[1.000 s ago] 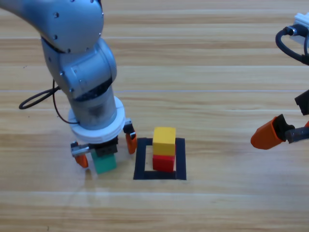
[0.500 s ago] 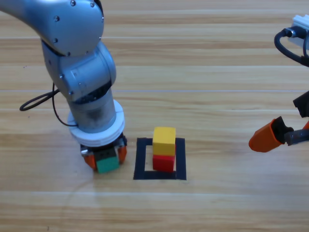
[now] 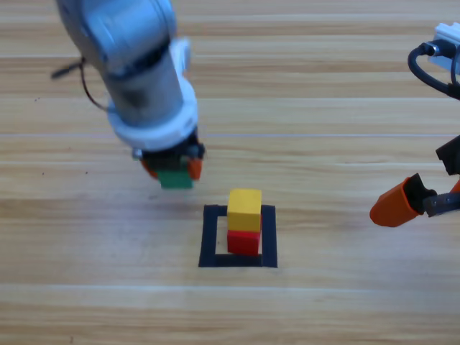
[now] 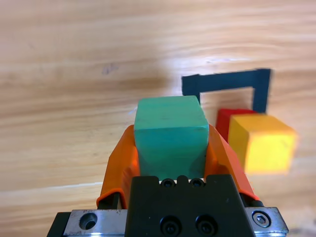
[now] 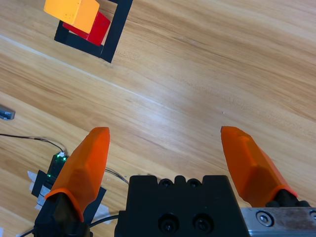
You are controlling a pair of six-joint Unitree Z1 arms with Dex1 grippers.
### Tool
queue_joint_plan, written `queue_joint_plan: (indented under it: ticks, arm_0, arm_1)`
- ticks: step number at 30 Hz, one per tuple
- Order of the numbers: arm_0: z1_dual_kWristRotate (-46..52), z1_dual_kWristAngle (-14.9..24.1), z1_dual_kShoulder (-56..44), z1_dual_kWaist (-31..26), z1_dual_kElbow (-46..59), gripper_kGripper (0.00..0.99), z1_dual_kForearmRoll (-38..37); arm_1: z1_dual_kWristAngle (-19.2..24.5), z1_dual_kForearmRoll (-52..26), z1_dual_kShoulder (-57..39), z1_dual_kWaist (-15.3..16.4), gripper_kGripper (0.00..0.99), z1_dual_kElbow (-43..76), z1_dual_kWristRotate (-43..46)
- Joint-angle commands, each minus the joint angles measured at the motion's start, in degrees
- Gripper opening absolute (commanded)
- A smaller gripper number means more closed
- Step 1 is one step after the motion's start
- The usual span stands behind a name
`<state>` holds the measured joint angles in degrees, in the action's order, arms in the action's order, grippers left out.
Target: Stack the blocks in the rectangular block: red at the bottom, yellow in the middle, green on top
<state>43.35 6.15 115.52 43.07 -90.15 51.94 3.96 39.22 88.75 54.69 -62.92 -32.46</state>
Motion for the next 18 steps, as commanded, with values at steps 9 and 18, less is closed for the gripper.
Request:
queue_joint_plan:
  ticks: [9, 18]
  arm_0:
    - [-17.0, -1.5, -10.7, -1.6, -2.7, 0.048, 4.8]
    - [-21.1, -4.4, -2.5, 4.8, -11.3, 0.048, 9.1]
  arm_1:
    - [-0.6, -1.1, 1.3, -1.3, 0.989, 0.3, 0.2]
    - [-0.4, -1.1, 1.8, -1.4, 0.989, -0.1, 0.2]
